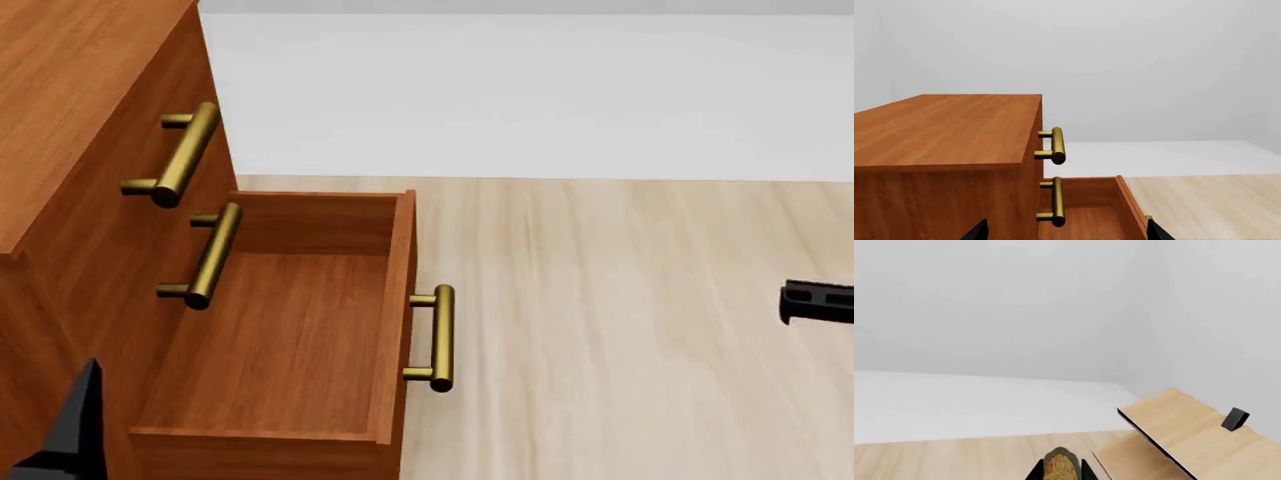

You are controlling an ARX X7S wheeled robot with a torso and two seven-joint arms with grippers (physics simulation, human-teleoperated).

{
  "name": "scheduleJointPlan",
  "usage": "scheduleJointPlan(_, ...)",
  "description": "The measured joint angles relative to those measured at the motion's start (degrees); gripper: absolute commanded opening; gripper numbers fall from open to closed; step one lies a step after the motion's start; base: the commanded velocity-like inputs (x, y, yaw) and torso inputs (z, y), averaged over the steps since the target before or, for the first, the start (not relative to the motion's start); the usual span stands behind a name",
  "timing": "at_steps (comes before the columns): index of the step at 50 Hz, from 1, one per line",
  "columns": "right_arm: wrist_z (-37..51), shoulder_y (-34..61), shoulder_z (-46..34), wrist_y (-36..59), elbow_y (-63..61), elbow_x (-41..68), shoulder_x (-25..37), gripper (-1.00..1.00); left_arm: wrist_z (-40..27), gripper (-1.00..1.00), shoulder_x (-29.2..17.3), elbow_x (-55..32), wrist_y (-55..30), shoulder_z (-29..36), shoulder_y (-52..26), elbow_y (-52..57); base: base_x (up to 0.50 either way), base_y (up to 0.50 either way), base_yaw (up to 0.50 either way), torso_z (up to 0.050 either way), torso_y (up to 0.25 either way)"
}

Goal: Put the wine bottle in the bottom drawer of the cabinet.

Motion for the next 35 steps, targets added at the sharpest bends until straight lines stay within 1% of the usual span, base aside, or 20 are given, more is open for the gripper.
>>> scheduleJointPlan(13, -3.6, 14.4, -3.5, 10.8, 0.2, -1.2, -5.3, -1.00, 0.1, 1.00, 0.3, 0.2, 0.1, -0.1, 0.5, -0.3, 0.00, 0.00, 0.00, 0.000, 0.000)
scheduleJointPlan(35, -10.9, 32.7, -8.7, 21.9, 6.9, -1.7, -16.6, -1.00, 0.3, 1.00, 0.6, 0.4, -0.1, -0.1, 1.1, -0.7, 0.00, 0.00, 0.00, 0.000, 0.001)
